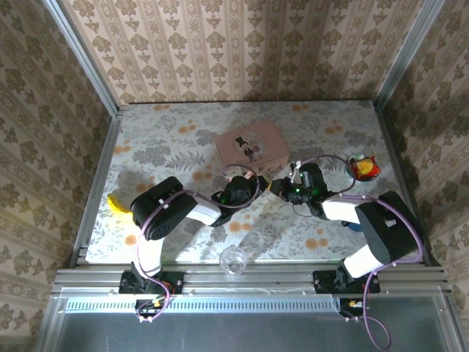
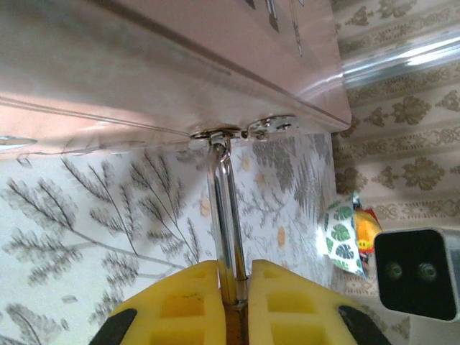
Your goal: Unlock the padlock with the key
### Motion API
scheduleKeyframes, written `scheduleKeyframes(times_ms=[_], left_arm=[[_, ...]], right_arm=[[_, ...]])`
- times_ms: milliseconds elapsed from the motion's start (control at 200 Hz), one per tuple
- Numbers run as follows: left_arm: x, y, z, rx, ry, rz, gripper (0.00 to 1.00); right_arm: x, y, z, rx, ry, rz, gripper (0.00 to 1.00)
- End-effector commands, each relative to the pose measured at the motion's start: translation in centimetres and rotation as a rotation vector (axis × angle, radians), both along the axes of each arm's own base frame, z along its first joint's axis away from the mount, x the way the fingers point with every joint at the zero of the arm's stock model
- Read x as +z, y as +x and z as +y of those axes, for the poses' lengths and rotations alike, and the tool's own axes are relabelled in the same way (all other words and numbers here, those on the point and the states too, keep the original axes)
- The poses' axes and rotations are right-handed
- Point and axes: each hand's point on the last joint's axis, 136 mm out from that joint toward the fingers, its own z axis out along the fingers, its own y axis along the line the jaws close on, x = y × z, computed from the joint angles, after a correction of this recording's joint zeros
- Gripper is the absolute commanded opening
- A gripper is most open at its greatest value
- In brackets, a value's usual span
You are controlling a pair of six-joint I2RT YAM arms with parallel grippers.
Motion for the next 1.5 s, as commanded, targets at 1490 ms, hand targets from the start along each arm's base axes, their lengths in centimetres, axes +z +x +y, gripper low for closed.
scheduleKeyframes(times_ms=[1490], left_arm=[[-0.6,-2.3,0.1,-0.106,0.125,0.156,0.0]], right_arm=[[4.0,-5.2,-1.1,0.247,-0.647,-0.289,0.43]])
